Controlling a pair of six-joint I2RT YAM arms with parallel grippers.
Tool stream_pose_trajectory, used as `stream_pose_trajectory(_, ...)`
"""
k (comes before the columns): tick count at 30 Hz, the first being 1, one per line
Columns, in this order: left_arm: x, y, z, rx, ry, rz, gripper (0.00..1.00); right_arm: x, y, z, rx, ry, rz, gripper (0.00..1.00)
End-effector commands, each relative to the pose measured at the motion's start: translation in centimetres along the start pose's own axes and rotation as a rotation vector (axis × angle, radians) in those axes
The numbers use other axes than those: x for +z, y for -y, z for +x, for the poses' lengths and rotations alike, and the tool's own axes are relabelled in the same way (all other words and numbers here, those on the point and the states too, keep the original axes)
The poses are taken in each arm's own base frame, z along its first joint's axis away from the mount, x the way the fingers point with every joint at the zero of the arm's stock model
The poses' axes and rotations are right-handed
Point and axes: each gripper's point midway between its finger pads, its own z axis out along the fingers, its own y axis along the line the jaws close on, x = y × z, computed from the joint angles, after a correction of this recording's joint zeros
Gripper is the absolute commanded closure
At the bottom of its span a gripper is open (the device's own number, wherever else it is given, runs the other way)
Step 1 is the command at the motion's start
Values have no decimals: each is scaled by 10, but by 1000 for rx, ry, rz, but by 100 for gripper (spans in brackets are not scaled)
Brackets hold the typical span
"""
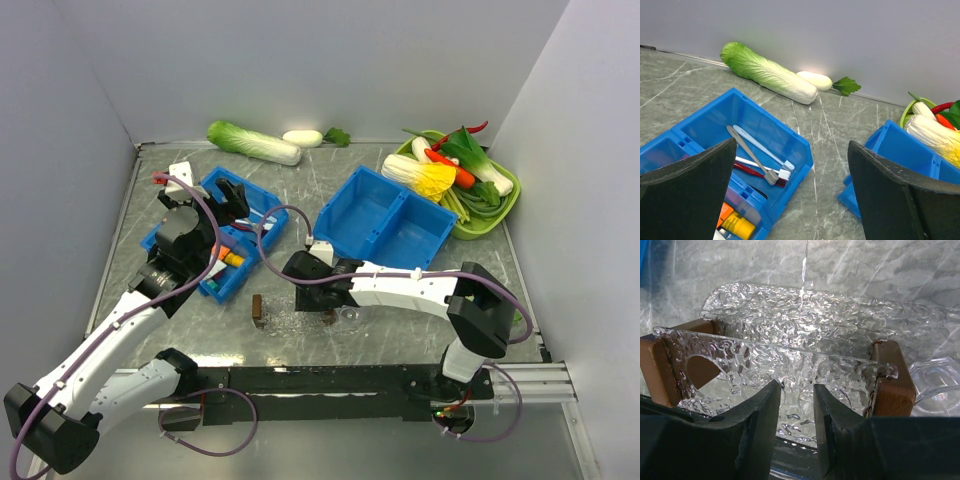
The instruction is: Prepare toiletry sets of a toothbrush and toothpaste on the tray
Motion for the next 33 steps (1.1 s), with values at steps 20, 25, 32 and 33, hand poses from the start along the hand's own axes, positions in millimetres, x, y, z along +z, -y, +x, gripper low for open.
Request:
stream_pose_trajectory(20,0,8,-13,-30,30,31,3,-26,-6,-12,41,36,-72,56)
stream_pose_trajectory(25,0,8,-13,-32,30,33,3,-29,-8,-12,44,37,-84,56)
stream_pose_trajectory(32,0,8,-12,-32,27,33,4,-38,-9,-15,49,40,-89,55)
stream_pose_trajectory(33,0,9,-12,-32,26,35,4,-41,-11,-18,51,46,-96,55)
